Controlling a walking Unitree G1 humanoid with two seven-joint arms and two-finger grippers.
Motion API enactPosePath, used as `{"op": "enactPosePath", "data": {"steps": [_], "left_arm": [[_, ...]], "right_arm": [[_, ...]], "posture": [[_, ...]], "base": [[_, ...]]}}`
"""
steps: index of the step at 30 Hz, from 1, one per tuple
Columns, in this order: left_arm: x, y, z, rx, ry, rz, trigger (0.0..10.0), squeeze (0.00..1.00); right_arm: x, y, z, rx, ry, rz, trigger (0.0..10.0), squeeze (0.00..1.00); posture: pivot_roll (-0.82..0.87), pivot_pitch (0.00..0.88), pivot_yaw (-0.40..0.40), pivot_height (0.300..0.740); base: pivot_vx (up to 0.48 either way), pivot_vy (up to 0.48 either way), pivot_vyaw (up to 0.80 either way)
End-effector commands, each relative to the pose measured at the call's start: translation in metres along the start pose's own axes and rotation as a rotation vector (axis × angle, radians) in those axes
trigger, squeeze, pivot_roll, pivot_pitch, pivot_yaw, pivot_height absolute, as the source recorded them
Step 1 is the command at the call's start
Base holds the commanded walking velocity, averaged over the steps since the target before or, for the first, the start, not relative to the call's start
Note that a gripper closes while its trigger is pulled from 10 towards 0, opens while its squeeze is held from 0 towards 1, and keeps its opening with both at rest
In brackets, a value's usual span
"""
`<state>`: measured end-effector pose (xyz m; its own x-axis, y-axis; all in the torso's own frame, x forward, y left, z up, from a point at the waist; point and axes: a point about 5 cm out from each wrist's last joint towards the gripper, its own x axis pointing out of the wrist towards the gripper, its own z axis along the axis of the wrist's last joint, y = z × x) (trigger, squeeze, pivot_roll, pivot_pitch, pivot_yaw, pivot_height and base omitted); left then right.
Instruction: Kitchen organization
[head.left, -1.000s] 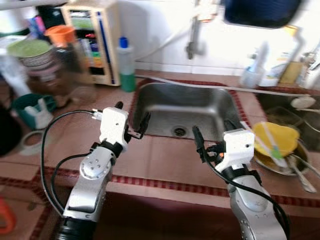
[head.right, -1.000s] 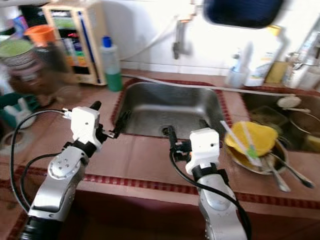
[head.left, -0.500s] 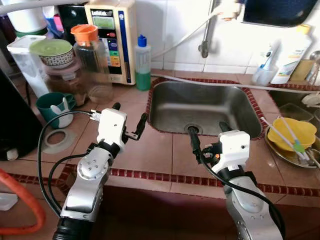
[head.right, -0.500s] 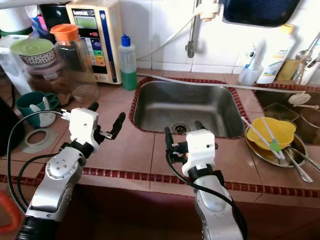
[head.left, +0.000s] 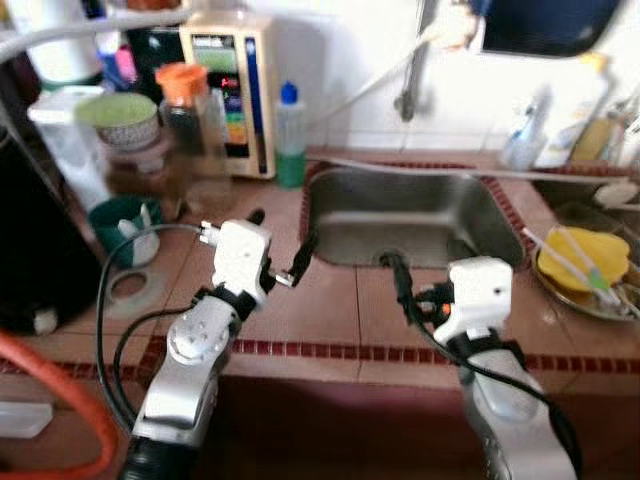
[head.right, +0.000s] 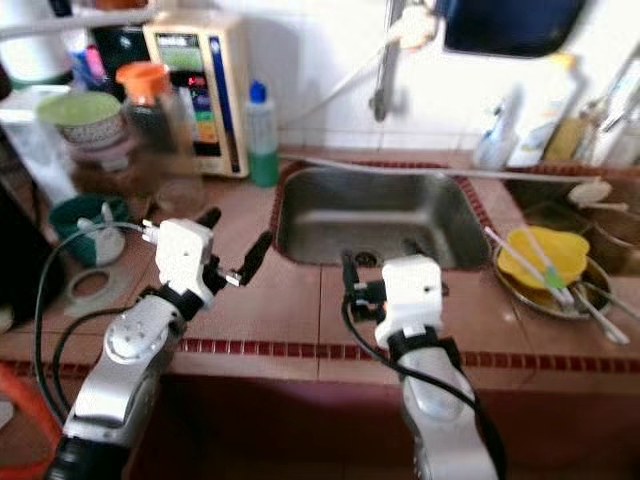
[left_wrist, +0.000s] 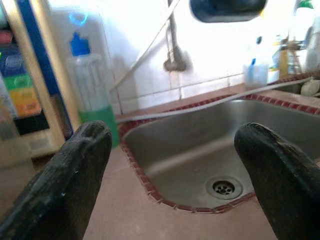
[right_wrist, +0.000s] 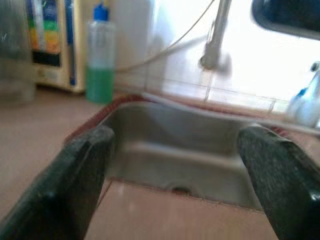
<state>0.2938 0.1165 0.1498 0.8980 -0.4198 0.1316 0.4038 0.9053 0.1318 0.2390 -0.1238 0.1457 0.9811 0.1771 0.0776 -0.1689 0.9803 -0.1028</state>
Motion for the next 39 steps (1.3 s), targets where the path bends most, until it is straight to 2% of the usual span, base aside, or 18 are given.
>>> {"op": "enactPosePath", "data": {"steps": [1,18,21,23,25,39], "left_arm": [[0.003,-0.001,0.005,-0.002,-0.024,0.004,10.0,0.00],[0.002,-0.004,0.004,0.009,-0.020,0.002,10.0,0.00],[0.003,-0.005,0.004,0.004,-0.022,-0.003,10.0,0.00],[0.003,-0.005,0.004,0.019,-0.025,-0.001,10.0,0.00],[0.003,-0.005,0.004,0.014,-0.025,-0.004,10.0,0.00],[0.003,-0.006,0.003,0.000,-0.018,-0.003,10.0,0.00]], "right_arm": [[0.003,-0.005,0.006,-0.016,-0.021,-0.011,10.0,0.00],[0.003,-0.005,0.006,-0.026,-0.021,-0.014,10.0,0.00],[0.004,-0.010,0.007,-0.057,-0.024,-0.045,10.0,0.00],[0.006,-0.021,0.009,-0.106,-0.028,-0.108,10.0,0.00],[0.006,-0.024,0.009,-0.099,-0.028,-0.122,10.0,0.00],[0.006,-0.022,0.008,-0.095,-0.023,-0.106,10.0,0.00]], "posture": [[0.09,0.000,0.020,0.740],[0.09,0.000,0.017,0.740],[0.09,0.000,0.015,0.740],[0.09,0.000,0.014,0.740],[0.08,0.000,0.014,0.740],[0.08,0.000,0.013,0.740]], "base": [[0.000,0.000,0.00],[0.000,0.000,0.00],[0.000,0.000,0.00],[0.000,0.000,0.00],[0.000,0.000,0.00],[0.000,-0.460,0.00]]}}
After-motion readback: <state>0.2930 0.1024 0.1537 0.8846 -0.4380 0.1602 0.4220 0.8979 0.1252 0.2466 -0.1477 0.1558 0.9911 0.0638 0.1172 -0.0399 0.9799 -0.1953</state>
